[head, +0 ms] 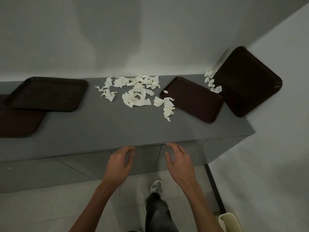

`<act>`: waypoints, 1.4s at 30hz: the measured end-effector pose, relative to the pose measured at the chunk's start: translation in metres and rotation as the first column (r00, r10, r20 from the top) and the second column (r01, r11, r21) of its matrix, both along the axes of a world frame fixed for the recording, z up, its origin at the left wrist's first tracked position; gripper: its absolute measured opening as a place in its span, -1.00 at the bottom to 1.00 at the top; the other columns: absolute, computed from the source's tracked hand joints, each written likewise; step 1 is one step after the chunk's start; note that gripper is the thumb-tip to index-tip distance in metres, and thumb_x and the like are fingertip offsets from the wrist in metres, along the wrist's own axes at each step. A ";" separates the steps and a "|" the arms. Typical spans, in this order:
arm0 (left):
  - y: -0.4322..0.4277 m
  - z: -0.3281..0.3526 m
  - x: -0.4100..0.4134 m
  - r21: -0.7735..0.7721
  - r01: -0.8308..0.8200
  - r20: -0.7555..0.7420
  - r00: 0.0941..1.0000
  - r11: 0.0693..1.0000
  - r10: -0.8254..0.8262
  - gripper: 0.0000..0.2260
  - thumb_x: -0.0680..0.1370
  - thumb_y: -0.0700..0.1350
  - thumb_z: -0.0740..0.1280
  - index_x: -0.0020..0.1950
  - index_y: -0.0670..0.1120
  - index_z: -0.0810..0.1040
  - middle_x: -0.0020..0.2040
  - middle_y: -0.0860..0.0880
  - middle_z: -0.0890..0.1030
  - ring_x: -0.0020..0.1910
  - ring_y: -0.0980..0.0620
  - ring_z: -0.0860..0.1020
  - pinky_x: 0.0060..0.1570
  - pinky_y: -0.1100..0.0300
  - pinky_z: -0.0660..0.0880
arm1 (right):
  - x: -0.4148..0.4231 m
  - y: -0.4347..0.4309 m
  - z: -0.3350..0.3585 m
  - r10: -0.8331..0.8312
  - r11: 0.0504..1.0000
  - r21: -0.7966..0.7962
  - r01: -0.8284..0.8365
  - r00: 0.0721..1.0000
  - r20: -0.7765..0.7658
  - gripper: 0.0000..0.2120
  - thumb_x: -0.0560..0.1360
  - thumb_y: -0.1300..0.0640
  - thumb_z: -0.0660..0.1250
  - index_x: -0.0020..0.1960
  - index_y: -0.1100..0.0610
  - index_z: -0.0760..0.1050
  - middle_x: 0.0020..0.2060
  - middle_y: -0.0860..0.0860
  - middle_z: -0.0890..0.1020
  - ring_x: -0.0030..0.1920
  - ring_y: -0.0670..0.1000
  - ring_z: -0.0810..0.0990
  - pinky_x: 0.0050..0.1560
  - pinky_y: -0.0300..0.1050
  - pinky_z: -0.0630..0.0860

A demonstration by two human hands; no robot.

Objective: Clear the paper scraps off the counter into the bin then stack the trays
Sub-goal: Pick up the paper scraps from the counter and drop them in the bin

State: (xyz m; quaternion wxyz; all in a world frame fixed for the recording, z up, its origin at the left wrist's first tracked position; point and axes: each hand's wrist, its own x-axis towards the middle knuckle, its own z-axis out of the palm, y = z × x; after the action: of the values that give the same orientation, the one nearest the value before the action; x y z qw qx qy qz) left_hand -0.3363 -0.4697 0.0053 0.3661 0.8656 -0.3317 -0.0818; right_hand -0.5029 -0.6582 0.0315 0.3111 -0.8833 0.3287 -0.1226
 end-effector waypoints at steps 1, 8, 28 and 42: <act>-0.013 -0.004 0.010 0.001 0.019 -0.003 1.000 1.000 -0.019 -0.85 0.63 -0.11 0.37 0.18 0.03 0.64 0.09 0.12 0.70 0.05 0.12 0.65 0.08 0.23 0.52 | 0.011 -0.011 -0.006 0.004 1.000 -0.002 -0.004 1.000 -0.011 -0.66 0.68 0.02 0.31 0.45 -0.04 0.45 0.34 -0.05 0.57 0.27 -0.01 0.59 0.27 -0.04 0.58; -0.099 -0.015 0.077 0.022 0.078 -0.038 0.996 0.997 -0.077 -0.85 0.59 -0.17 0.42 0.13 0.01 0.67 0.07 0.11 0.72 0.02 0.13 0.67 0.09 0.30 0.51 | 0.104 -0.112 -0.041 0.004 1.000 -0.009 -0.006 0.988 -0.156 -0.61 0.65 0.08 0.36 0.46 -0.02 0.43 0.35 0.03 0.57 0.29 0.11 0.59 0.26 0.01 0.54; -0.214 -0.042 0.169 0.065 0.161 -0.317 0.939 0.985 -0.133 -0.85 0.65 -0.10 0.36 0.18 0.05 0.67 0.07 0.21 0.69 0.06 0.35 0.61 0.06 0.52 0.46 | 0.209 -0.172 -0.116 -0.011 0.955 0.289 0.065 0.983 -0.185 -0.88 0.62 0.23 0.39 -0.01 0.02 0.59 0.01 -0.07 0.58 -0.07 -0.08 0.54 -0.10 -0.41 0.36; -0.249 -0.009 0.171 -0.185 -0.252 -0.876 0.481 0.950 -0.043 -0.59 0.77 -0.05 0.05 0.15 -0.25 0.63 -0.04 -0.21 0.73 -0.02 -0.08 0.71 0.02 0.12 0.65 | 0.251 -0.163 -0.059 0.152 0.962 0.214 -0.172 0.983 0.107 -0.86 0.60 0.11 0.41 0.12 -0.06 0.64 0.10 -0.13 0.61 0.15 -0.14 0.48 0.13 -0.54 0.31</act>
State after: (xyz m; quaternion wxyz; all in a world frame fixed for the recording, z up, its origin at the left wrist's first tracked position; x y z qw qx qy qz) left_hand -0.1652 -0.7192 -0.0036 0.6096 0.6596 -0.0546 -0.4363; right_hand -0.2520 -0.8212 -0.0275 0.4315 -0.8603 0.2527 -0.0988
